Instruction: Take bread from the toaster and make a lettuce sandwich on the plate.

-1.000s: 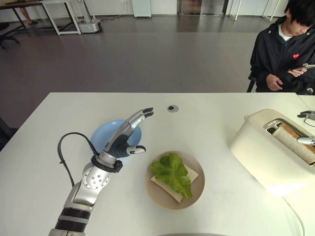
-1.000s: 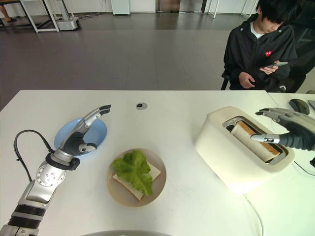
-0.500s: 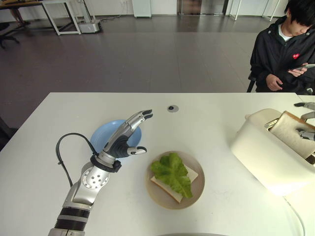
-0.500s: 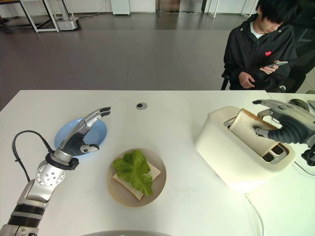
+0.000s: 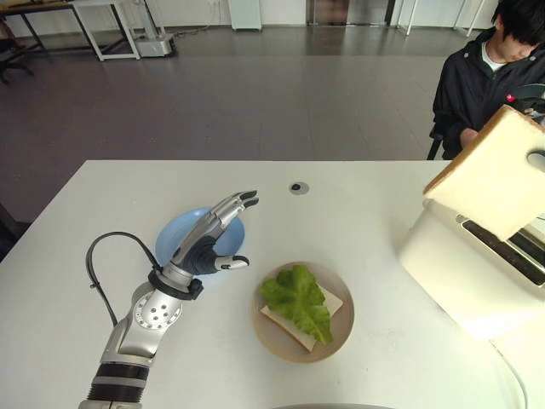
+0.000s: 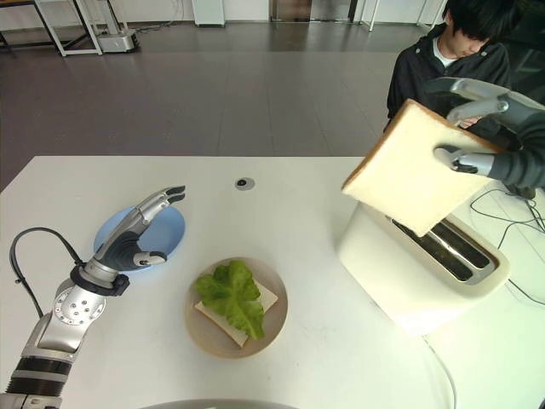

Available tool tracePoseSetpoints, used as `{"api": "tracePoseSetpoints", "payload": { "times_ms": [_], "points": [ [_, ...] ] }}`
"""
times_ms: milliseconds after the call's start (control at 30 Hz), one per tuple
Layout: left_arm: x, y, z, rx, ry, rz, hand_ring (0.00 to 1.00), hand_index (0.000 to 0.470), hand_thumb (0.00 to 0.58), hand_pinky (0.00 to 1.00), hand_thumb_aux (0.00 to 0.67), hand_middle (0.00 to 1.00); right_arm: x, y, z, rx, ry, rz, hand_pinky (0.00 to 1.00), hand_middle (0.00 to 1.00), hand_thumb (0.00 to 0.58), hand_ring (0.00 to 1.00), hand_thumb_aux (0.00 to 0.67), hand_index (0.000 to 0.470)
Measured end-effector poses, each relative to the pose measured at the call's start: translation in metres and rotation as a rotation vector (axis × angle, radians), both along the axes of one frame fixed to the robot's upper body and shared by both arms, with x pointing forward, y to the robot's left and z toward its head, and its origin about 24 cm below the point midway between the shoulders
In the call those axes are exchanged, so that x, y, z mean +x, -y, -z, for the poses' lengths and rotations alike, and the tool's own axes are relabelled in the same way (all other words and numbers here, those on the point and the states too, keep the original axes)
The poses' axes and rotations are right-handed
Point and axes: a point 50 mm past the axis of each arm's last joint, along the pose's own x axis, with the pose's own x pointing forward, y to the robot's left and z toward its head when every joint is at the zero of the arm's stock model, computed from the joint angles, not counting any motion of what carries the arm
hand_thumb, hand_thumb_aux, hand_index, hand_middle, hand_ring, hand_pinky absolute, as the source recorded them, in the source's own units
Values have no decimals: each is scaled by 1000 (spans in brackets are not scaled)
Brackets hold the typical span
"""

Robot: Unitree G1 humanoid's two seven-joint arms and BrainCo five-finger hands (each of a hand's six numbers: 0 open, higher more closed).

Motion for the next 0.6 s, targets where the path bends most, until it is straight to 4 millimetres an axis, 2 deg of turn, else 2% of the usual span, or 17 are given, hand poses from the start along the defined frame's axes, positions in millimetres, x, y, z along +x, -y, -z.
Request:
{"api": "tracePoseSetpoints", "payload": {
  "times_ms": [67, 167, 300, 467, 567, 600],
  "points": [
    [-4, -1, -4, 22, 26, 0, 0, 0, 0, 0, 0, 0, 11, -19, 13, 93, -113, -118, 0, 0, 580, 0, 670, 470],
    [-7, -3, -10, 63, 72, -14, 0, 0, 0, 0, 0, 0, 24, -50, 46, 206, -311, -234, 0, 0, 580, 0, 670, 470],
    [-17, -8, -21, 159, 141, -50, 0, 0, 0, 0, 0, 0, 39, -96, 102, 346, -576, -298, 0, 0, 580, 0, 670, 470],
    [-29, -10, -33, 239, 216, -81, 0, 0, 0, 0, 0, 0, 44, -131, 147, 443, -732, -260, 0, 0, 580, 0, 670, 470],
    [-35, -6, -34, 283, 231, -69, 0, 0, 0, 0, 0, 0, 38, -148, 188, 437, -862, -221, 0, 0, 580, 0, 670, 470],
    [-36, -4, -34, 294, 236, -63, 0, 0, 0, 0, 0, 0, 36, -150, 193, 425, -876, -218, 0, 0, 580, 0, 670, 470]
  ]
}}
